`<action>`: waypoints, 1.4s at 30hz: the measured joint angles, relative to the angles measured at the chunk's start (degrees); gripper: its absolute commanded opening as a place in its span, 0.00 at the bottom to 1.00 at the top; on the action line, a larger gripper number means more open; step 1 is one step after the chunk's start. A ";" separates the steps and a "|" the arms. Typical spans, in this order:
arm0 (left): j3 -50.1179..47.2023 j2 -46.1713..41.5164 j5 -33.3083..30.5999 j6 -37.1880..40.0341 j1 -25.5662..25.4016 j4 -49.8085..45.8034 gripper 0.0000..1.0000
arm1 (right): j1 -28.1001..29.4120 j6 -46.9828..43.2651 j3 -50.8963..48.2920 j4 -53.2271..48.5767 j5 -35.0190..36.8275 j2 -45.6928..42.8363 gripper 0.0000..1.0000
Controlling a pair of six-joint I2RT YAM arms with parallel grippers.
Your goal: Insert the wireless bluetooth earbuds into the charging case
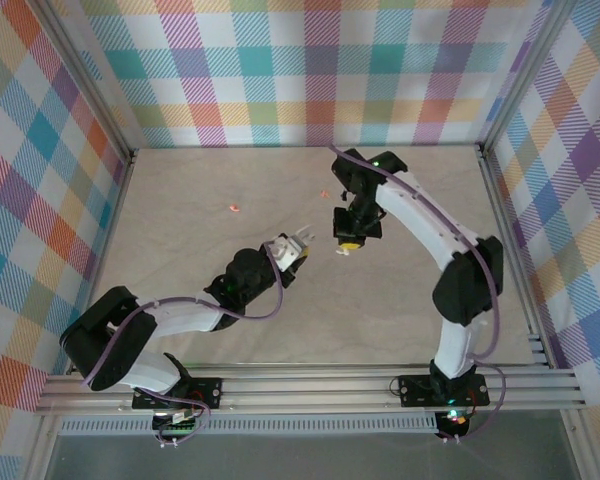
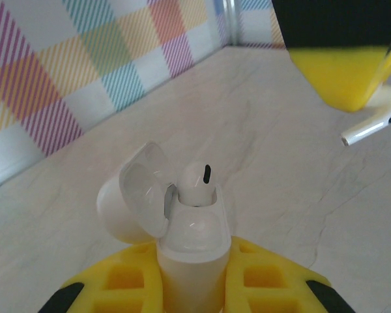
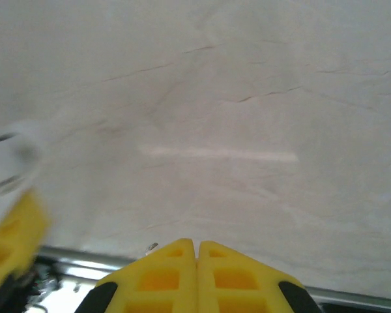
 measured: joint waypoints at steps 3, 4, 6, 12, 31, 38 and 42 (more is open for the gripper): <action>-1.95 -2.32 -2.12 -0.20 0.04 -2.60 0.00 | -1.66 -3.10 -0.96 0.55 1.88 7.17 0.00; -2.54 -3.08 -2.58 -0.20 0.04 -3.17 0.00 | -1.92 -4.11 -0.94 0.61 2.34 9.62 0.00; -3.65 -5.05 -3.37 -0.20 0.04 -4.87 0.00 | -2.16 -5.99 -0.90 1.01 3.45 14.64 0.00; -4.85 -10.82 -4.63 -0.09 0.04 -9.29 0.00 | -2.19 -10.58 2.99 0.07 5.38 24.96 0.06; -5.73 -15.76 -3.78 0.94 0.04 -15.04 0.00 | -5.18 -7.17 -5.84 10.99 1.66 10.78 0.36; -5.73 -16.35 -2.23 0.92 0.04 -16.61 0.00 | -7.15 6.36 -26.40 28.06 -4.96 -1.81 0.30; -5.73 -17.40 -1.53 0.90 0.04 -17.70 0.00 | -6.97 15.10 -33.55 36.83 -7.76 -2.51 0.25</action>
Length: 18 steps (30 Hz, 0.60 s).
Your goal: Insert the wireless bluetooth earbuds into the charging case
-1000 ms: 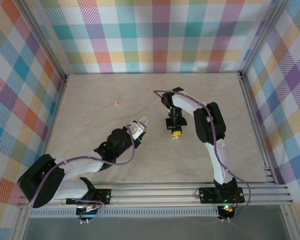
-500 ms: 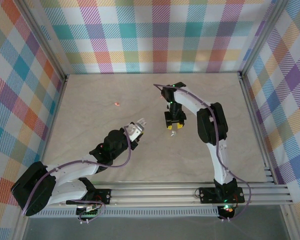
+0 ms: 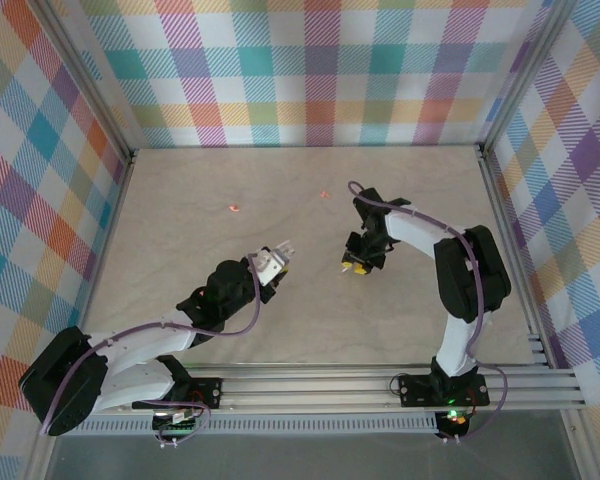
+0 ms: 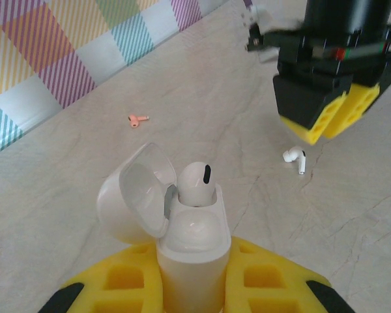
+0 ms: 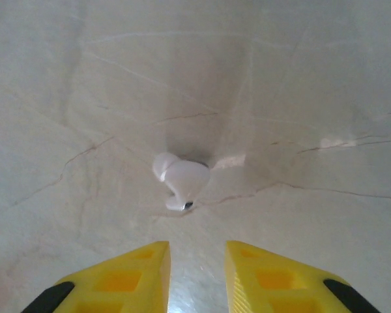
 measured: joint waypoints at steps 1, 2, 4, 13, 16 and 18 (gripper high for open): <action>0.00 -0.17 0.09 0.00 0.00 -0.07 0.00 | 0.00 1.40 -0.72 1.11 -0.26 0.00 0.25; 0.00 -0.39 0.17 0.00 0.00 -0.22 0.00 | 0.07 2.75 -1.11 2.27 -0.46 0.00 0.24; 0.00 -0.76 0.17 0.00 0.00 -0.44 0.00 | 0.13 4.61 -1.14 4.04 -0.48 0.02 0.22; 0.00 -2.08 0.17 0.00 0.00 -1.36 0.00 | 0.37 7.08 -1.07 6.99 1.25 0.24 0.21; 0.00 -2.12 0.17 0.02 0.00 -1.38 0.00 | 0.61 7.06 -1.03 6.71 1.92 0.35 0.22; 0.00 -2.12 0.17 0.02 0.00 -1.44 0.00 | 0.98 7.04 -0.63 6.03 2.49 0.33 0.22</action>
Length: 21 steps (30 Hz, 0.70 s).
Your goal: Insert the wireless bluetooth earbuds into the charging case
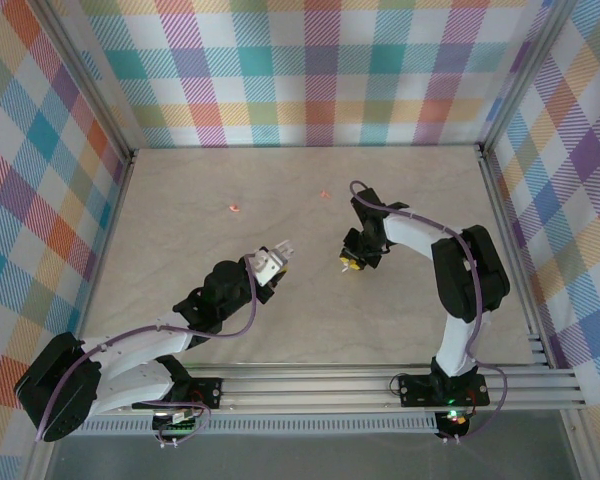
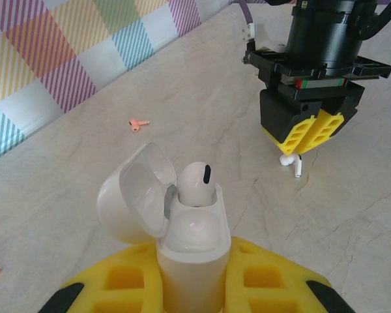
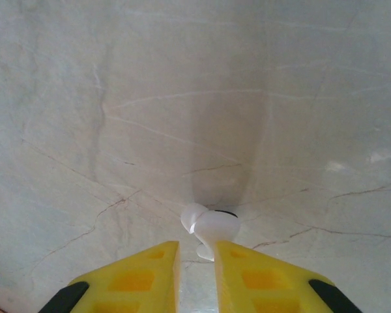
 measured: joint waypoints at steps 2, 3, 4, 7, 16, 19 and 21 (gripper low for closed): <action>0.00 0.00 0.00 0.02 0.00 -0.02 0.00 | 0.48 -0.02 0.33 -0.39 0.50 -0.11 0.23; 0.00 0.00 0.00 0.02 0.00 -0.02 0.00 | 0.68 -0.02 0.39 -0.66 0.74 -0.28 0.23; 0.00 0.02 0.00 0.02 0.00 0.00 0.00 | 0.90 -0.02 0.42 -0.96 0.94 -0.55 0.24; 0.00 0.26 0.04 0.04 0.00 0.00 0.00 | 0.96 0.00 0.42 -1.62 1.42 -1.42 0.25; 0.00 0.87 1.07 0.07 0.00 -0.07 0.00 | 0.96 0.07 -0.11 -1.64 1.62 -2.36 0.25; 0.00 0.59 1.07 0.17 0.00 -0.11 0.00 | 0.96 0.07 -0.15 -1.57 1.60 -2.29 0.24; 0.00 0.02 1.05 0.20 0.00 -0.11 0.00 | 0.96 0.07 -0.15 -1.51 1.60 -2.10 0.24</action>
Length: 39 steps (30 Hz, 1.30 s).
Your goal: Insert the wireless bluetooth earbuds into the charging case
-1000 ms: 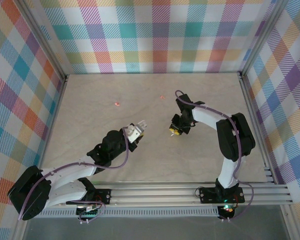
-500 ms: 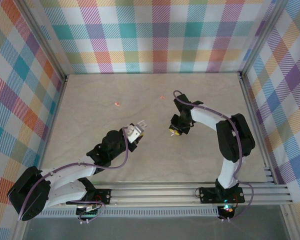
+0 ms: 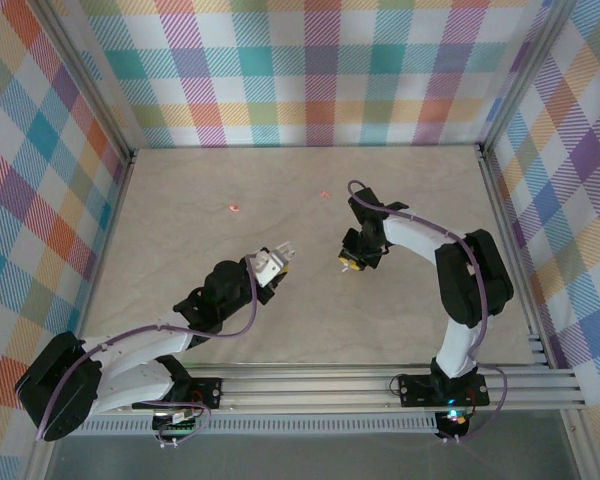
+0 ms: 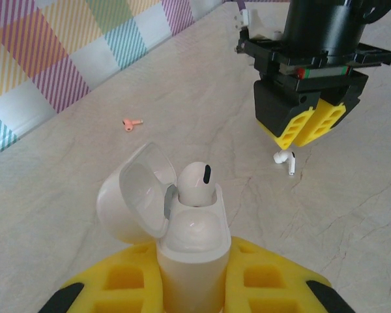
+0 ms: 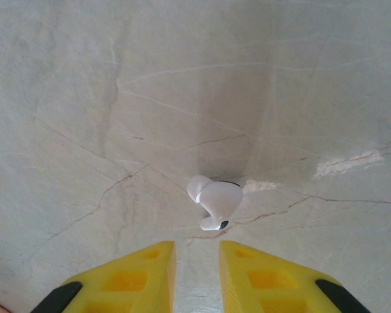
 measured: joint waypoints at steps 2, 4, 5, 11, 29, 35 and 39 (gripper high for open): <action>0.00 -0.59 0.00 0.00 0.00 0.00 0.00 | 0.00 0.00 0.00 0.22 0.00 0.42 0.24; 0.00 -1.05 0.00 0.00 0.00 0.02 0.00 | 0.00 -0.02 0.00 0.26 0.00 0.81 0.24; 0.00 -1.16 0.00 0.00 0.00 0.02 0.00 | 0.00 0.00 0.00 0.28 0.00 0.94 0.24; 0.00 -1.18 0.00 0.00 0.00 0.00 0.00 | 0.00 0.00 -0.46 0.31 0.02 1.38 0.24; 0.00 -1.53 0.00 0.00 0.00 -0.26 0.00 | 0.00 -0.61 0.11 0.72 1.44 4.44 0.15; 0.00 -1.73 0.00 0.02 0.00 -0.61 0.00 | 0.00 -1.16 0.79 0.33 1.90 4.70 0.24; 0.00 -1.73 0.00 0.04 0.00 -1.29 0.00 | 0.00 -1.97 0.79 -0.72 2.01 4.68 0.27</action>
